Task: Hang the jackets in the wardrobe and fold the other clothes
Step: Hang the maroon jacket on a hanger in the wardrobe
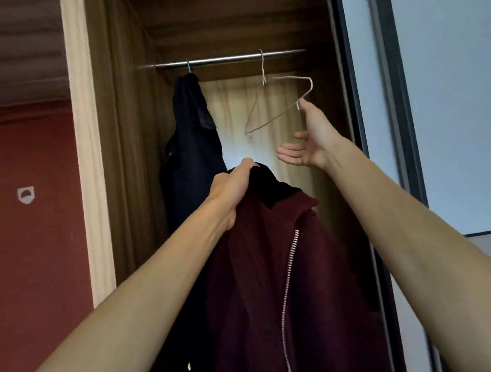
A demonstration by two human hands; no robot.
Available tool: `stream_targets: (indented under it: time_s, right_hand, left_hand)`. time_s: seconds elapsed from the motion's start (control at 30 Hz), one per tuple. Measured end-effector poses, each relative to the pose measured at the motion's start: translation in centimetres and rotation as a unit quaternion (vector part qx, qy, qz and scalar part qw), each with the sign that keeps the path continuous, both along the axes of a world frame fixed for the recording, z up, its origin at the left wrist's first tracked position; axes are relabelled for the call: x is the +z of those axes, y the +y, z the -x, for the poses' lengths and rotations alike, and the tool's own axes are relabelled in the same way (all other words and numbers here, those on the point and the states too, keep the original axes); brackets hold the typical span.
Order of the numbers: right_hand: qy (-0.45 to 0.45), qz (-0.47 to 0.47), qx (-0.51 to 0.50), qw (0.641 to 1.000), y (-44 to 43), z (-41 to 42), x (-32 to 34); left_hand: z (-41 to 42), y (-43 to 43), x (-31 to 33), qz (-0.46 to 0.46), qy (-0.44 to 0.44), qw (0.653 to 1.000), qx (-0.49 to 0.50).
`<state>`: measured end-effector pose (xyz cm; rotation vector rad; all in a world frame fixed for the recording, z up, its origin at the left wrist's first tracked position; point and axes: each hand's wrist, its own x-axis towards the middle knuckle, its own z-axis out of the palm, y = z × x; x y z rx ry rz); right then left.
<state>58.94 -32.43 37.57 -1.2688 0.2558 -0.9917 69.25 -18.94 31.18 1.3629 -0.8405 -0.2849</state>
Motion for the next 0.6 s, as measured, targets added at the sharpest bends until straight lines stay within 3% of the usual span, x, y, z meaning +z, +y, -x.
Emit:
stream_targets:
  time_s: [0.17,0.3,0.47,0.6]
  right_hand:
    - [-0.118,-0.135,0.041,0.983,-6.5,-0.9,2.2]
    - [-0.140,-0.135,0.047,0.980,-10.8,-1.4,4.2]
    - [-0.093,-0.081,0.004,0.992,-13.1,-3.6,7.0]
    - [-0.077,-0.053,0.040,0.995,-13.9,-5.0,9.1]
  left_hand:
    - [-2.4,-3.6,0.3,-0.003,0.007,1.000,0.008]
    - [-3.9,-5.6,0.5,-0.015,0.012,1.000,0.010]
    - [-4.7,-8.0,2.1,0.004,0.018,1.000,0.019]
    - [-5.0,-9.7,2.8,0.018,0.017,1.000,0.017]
